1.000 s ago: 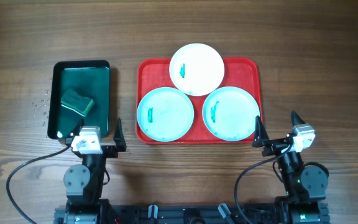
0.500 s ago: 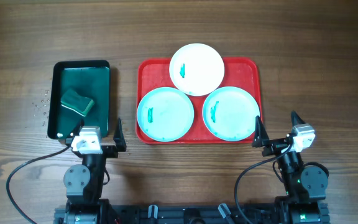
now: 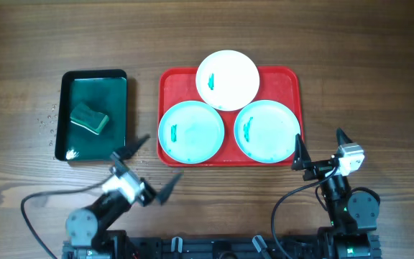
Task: Clean dirty plates on tray and stack at the side
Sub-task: 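Move the left gripper toward the sponge in the black water tray, then grasp the green-and-yellow sponge with the left gripper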
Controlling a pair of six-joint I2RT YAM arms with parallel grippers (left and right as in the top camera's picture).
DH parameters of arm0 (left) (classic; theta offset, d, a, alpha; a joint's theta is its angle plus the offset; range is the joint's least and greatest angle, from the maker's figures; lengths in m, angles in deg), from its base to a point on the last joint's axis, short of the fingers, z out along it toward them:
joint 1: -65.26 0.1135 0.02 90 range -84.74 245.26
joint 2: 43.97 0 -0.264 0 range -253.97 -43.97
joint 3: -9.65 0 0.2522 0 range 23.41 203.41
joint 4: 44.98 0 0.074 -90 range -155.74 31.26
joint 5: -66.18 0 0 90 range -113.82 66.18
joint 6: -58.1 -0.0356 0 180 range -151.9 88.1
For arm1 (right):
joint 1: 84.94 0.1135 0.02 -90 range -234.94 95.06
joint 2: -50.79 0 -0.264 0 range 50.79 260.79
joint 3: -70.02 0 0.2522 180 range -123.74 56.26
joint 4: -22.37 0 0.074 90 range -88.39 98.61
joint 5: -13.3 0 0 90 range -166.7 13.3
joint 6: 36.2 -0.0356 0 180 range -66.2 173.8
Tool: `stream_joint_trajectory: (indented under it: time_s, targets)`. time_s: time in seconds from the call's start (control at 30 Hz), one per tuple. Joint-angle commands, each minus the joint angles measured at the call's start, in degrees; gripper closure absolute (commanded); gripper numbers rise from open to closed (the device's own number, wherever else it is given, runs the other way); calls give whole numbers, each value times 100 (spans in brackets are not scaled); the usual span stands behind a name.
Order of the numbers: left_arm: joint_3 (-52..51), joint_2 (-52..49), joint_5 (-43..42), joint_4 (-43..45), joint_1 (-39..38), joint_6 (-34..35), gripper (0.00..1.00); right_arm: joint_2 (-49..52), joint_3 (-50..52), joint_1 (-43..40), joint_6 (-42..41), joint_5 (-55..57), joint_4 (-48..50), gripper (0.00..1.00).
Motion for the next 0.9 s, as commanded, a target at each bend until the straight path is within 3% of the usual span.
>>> stream_joint_trajectory:
  time_s: [0.0, 0.07, 0.2, 0.27, 0.33, 0.47, 0.57, 0.7, 0.8, 0.87]
  targets:
    - [4, 15, -1751, 817, 35, 485, 0, 20, 9, -31, 50, 101, 24, 0]
    - [4, 15, -1832, 1335, 35, 1095, 0, 20, 9, -28, 50, 101, 24, 0]
    - [271, 2, -1362, 1587, 37, 1147, 0, 20, 9, -28, 50, 101, 24, 0]
    - [796, -111, -579, 817, 76, 1084, 0, 20, 9, -28, 50, 101, 24, 0]
    - [1762, -518, 435, -964, 188, 903, 0, 20, 9, -28, 48, 101, 24, 0]
    - [3401, -1722, 1084, -3506, 238, -179, 0, 20, 9, -28, 50, 101, 24, 0]
    - [4050, -2435, 1086, -4120, 232, -249, 0, 20, 9, -28, 50, 101, 24, 0]
    - [4103, -2820, 1202, -3963, 229, 9, 0, 20, 9, -28, 50, 101, 24, 0]
    - [4347, -3185, 2747, -4216, 229, 938, 0, 20, 9, -28, 50, 101, 24, 0]
    - [4688, -3613, 3928, -4778, 229, 1158, 0, 20, 9, -28, 48, 101, 24, 0]
